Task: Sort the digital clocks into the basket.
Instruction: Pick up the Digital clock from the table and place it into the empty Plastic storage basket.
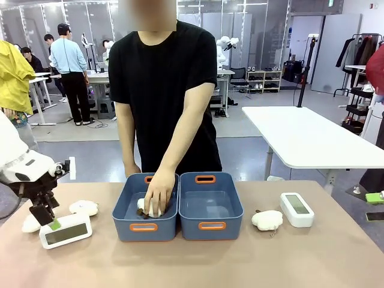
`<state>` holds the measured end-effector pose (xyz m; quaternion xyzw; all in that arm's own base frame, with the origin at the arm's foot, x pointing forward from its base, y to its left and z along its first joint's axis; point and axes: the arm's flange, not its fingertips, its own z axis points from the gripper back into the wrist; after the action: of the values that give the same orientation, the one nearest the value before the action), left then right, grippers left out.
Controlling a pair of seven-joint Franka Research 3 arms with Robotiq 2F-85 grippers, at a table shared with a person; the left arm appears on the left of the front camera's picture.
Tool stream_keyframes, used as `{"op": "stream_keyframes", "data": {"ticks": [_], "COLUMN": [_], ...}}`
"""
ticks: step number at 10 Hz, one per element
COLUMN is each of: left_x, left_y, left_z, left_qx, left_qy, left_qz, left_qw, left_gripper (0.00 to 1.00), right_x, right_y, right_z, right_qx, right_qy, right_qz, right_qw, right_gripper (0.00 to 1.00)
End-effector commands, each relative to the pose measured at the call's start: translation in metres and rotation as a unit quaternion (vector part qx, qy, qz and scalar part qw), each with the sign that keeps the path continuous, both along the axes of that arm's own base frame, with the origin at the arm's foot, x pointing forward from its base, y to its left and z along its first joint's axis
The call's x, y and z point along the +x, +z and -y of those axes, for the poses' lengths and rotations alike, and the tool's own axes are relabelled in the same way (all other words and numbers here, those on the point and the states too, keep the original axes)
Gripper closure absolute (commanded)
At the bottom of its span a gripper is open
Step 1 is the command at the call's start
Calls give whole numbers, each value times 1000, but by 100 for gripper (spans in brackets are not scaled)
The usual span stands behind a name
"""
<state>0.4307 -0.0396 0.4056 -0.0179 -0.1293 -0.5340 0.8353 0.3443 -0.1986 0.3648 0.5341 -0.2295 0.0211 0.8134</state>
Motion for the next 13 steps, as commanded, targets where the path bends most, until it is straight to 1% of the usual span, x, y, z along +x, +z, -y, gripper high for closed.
{"op": "stream_keyframes", "data": {"ticks": [1,2,4,5,7,8,9,10,11,12,13], "left_x": [15,21,38,43,46,46,45,41,41,41,40], "left_y": [-12,-15,-25,-33,-56,-69,-75,-80,-84,-86,-84], "left_z": [-1,4,9,10,13,14,12,12,11,10,8], "left_qx": [15,14,43,47,60,66,77,73,78,70,64], "left_qy": [-6,-24,-44,-44,-37,-37,-25,-31,-28,-27,-24], "left_qz": [1,4,-9,-18,-47,-54,-34,-49,-53,-57,-59], "left_qw": [1000,1000,998,998,996,996,996,996,995,996,996], "left_gripper": [0,0,0,0,0,0,0,0,23,57,81], "right_x": [1,1,1,1,1,1,1,1,1,1,1], "right_y": [2,2,2,2,2,2,2,2,2,2,2], "right_z": [1,1,1,1,1,1,1,1,1,1,1], "right_qx": [4,4,4,4,4,4,4,4,4,4,4], "right_qy": [1,1,1,1,1,1,1,1,1,1,1], "right_qz": [5,5,5,5,5,5,5,5,5,5,5], "right_qw": [1000,1000,1000,1000,1000,1000,1000,1000,1000,1000,1000], "right_gripper": [0,0,0,0,0,0,0,0,0,0,0]}}
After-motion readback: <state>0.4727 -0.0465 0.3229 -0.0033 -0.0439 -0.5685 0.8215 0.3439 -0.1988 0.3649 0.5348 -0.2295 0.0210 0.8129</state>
